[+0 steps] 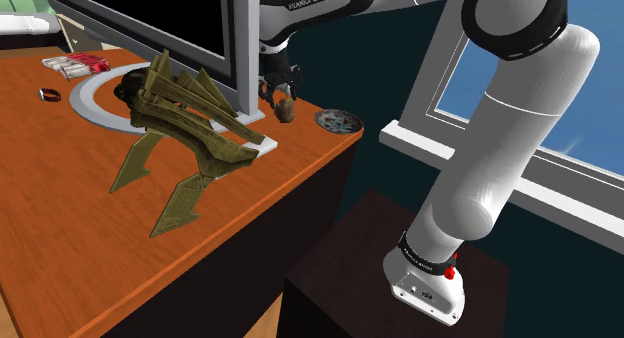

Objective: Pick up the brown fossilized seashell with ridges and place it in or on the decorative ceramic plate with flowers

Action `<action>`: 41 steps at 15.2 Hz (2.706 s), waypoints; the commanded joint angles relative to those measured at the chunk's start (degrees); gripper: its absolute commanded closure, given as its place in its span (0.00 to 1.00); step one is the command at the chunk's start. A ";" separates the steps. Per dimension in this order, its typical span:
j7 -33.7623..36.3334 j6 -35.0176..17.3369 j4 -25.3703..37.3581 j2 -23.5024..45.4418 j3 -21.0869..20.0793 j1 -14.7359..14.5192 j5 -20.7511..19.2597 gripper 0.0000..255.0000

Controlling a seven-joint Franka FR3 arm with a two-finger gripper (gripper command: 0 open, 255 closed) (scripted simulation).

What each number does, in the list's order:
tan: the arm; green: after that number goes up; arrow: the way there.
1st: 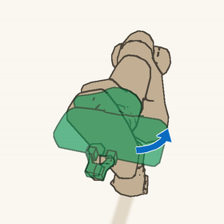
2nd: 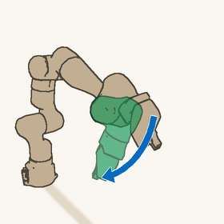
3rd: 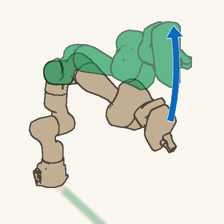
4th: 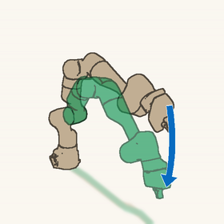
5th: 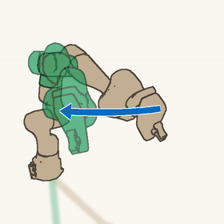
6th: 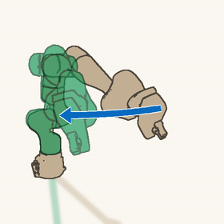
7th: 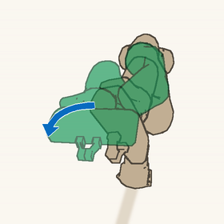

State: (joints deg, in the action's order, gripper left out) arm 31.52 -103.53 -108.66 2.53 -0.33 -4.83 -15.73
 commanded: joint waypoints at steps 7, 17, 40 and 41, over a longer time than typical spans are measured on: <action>-1.37 5.82 4.97 -0.99 -0.13 -0.15 0.34 1.00; -8.95 5.30 -3.11 -10.63 3.90 3.57 -1.01 1.00; -13.69 -8.19 -20.06 -16.17 9.73 7.74 -4.67 1.00; -13.50 -8.91 -20.59 -15.95 9.77 7.77 -4.75 1.00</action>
State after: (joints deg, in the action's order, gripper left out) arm 17.73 -111.57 -128.25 -13.80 9.32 2.86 -20.37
